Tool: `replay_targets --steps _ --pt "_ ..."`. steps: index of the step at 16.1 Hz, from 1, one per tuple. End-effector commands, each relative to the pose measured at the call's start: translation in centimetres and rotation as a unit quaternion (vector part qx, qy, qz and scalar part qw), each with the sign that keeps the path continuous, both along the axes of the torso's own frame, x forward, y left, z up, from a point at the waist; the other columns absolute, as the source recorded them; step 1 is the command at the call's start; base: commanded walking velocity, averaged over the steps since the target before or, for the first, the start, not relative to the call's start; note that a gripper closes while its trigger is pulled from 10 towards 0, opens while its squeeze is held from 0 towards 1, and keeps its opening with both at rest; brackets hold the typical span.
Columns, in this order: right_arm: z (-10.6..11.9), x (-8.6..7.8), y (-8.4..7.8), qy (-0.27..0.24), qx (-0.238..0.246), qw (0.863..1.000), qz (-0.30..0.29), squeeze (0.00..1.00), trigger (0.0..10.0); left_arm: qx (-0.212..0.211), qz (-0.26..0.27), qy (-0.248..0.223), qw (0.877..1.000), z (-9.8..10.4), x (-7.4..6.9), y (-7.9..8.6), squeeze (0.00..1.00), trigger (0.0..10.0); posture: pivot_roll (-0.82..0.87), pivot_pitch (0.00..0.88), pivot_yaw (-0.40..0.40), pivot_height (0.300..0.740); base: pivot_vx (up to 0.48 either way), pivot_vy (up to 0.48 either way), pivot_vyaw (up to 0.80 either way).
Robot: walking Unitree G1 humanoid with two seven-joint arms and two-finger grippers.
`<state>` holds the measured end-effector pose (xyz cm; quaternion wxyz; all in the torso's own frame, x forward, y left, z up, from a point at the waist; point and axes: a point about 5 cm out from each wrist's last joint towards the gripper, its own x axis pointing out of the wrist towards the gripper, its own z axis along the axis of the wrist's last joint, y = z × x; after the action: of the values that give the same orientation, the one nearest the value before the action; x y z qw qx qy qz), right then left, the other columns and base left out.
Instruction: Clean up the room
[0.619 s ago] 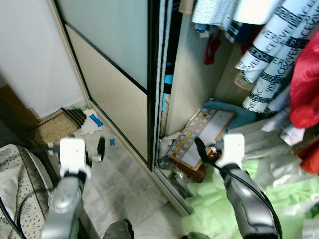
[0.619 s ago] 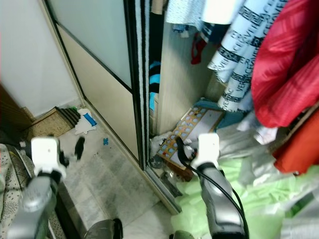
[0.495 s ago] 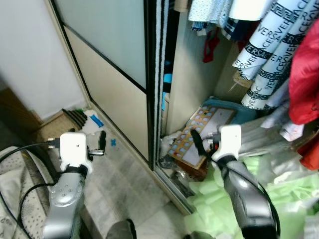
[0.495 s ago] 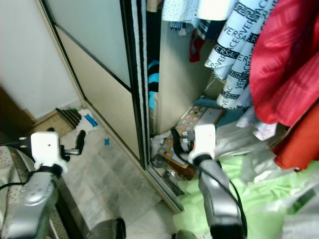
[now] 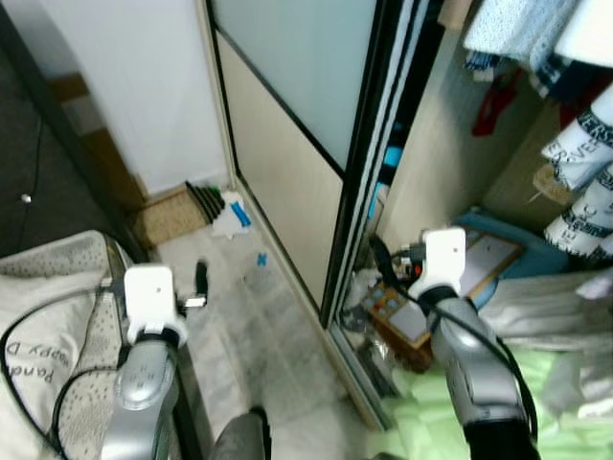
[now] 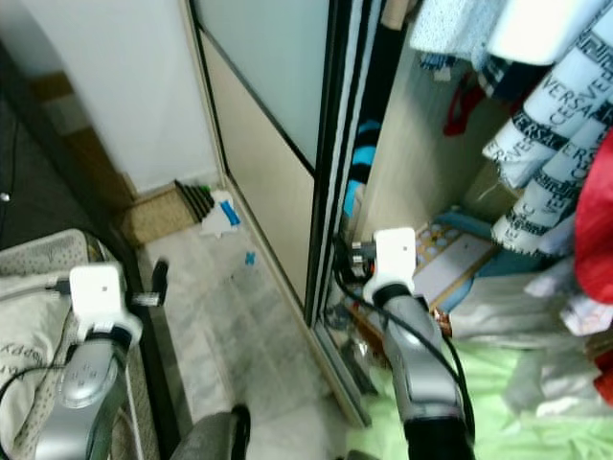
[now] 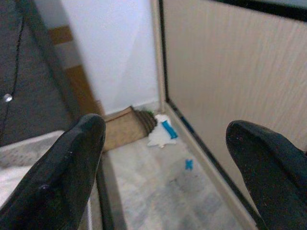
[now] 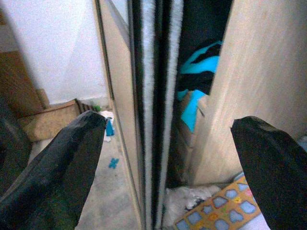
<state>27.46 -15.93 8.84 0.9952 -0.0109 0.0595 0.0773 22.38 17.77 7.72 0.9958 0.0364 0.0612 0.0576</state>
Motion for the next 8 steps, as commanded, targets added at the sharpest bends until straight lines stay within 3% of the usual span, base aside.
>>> replay_targets --steps 1,3,4,5,6,7,8 --pt "0.1 -0.2 -0.4 0.0 -0.012 1.0 -0.005 0.0 10.0 0.004 -0.013 -0.002 1.0 0.2 0.5 -0.5 0.0 10.0 0.01 0.007 0.002 0.74 0.0 0.0 0.0" --pt "0.9 0.4 0.3 -0.02 -0.016 1.0 0.007 0.0 10.0 0.012 -0.007 -0.018 1.0 0.6 1.3 0.0 0.0 10.0 0.0 0.013 0.007 0.74 0.0 0.0 0.0" --pt "1.2 0.6 0.4 -0.027 0.002 1.0 0.004 0.0 5.0 0.014 0.004 -0.027 1.0 0.9 1.5 0.2 0.0 0.0 -0.01 0.019 0.009 0.74 0.0 0.0 0.0" --pt "1.4 0.8 0.4 -0.029 0.011 1.0 0.0 0.0 0.0 0.014 0.005 -0.034 0.999 1.1 1.7 0.1 0.0 0.0 0.0 0.024 0.005 0.74 0.0 0.0 0.0" --pt "1.5 1.0 0.4 -0.027 -0.004 1.0 0.002 0.0 0.0 0.004 -0.005 -0.035 0.999 1.3 1.9 -0.2 0.0 0.0 0.0 0.035 0.004 0.74 0.0 0.0 0.0" --pt "1.6 1.0 0.4 -0.028 -0.004 1.0 0.003 0.0 10.0 -0.004 -0.007 -0.027 1.0 1.4 1.9 -0.5 0.0 6.8 0.0 0.042 0.005 0.74 0.0 0.0 0.0" --pt "1.8 0.9 0.4 -0.031 -0.007 0.999 0.004 0.0 10.0 -0.015 -0.012 -0.023 1.0 1.4 1.8 -0.7 0.0 10.0 0.0 0.046 0.006 0.74 0.0 0.0 0.0"
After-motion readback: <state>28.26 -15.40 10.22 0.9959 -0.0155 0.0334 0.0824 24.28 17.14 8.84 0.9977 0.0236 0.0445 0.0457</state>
